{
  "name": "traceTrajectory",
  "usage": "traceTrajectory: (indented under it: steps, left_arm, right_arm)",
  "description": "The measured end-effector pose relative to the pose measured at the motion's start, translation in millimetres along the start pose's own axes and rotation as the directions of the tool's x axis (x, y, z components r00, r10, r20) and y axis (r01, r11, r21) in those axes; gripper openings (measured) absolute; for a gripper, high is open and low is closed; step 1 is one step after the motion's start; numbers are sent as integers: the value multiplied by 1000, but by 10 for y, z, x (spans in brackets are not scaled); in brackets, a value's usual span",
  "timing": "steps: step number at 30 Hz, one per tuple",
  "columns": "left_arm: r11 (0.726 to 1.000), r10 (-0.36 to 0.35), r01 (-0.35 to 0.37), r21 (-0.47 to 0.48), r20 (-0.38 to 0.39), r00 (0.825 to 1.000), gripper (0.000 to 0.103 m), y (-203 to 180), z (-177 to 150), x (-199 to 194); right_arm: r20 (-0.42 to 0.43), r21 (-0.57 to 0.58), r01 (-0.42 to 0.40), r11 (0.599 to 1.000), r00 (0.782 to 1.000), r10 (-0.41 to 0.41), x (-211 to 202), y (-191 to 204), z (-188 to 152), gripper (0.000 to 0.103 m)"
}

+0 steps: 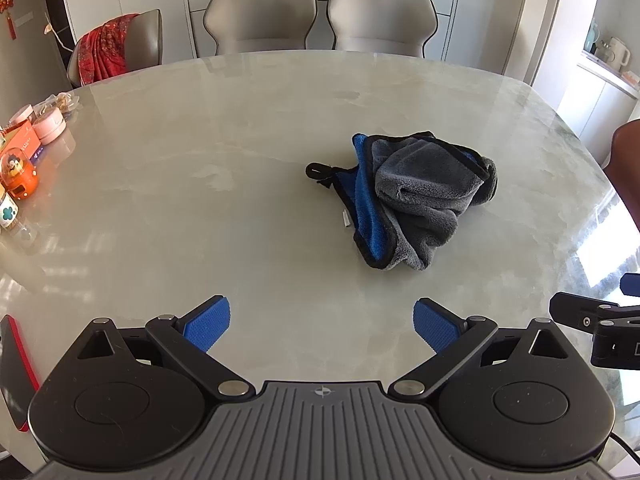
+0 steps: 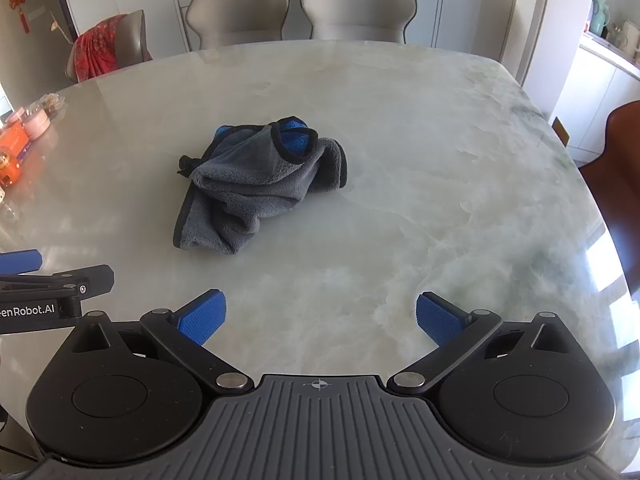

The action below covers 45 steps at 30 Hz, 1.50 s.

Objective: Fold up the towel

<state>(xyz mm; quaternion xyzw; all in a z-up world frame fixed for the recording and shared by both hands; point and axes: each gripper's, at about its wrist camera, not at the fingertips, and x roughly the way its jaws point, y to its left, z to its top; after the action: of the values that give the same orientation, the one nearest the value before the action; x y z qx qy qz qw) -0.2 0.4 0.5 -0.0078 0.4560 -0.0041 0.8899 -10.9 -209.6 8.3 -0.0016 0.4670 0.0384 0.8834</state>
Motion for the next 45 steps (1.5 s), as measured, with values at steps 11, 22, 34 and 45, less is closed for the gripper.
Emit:
traceTrajectory:
  steps: [11,22,34,45]
  left_arm:
    - [1000,11,-11,-5,15,1000,100,-9,-39,-9]
    - [1000,8,-8,-4,5,1000,100,-39,-60,24]
    - [1000,4,-4,0,-7,1000,100,8,-29,-36]
    - [1000,4,-4,1,-13,1000,100,-2,-21,2]
  right_arm:
    - [-7,3,-8,1000,1000,8,67,43,138,103]
    - [4,-8,-3,1000,1000,3,-16,12,-8,103]
    - [0,-14,-5,1000,1000,5,-6,21,-14,103]
    - [-14,-18,-2,1000,1000,1,43,22,-8,103]
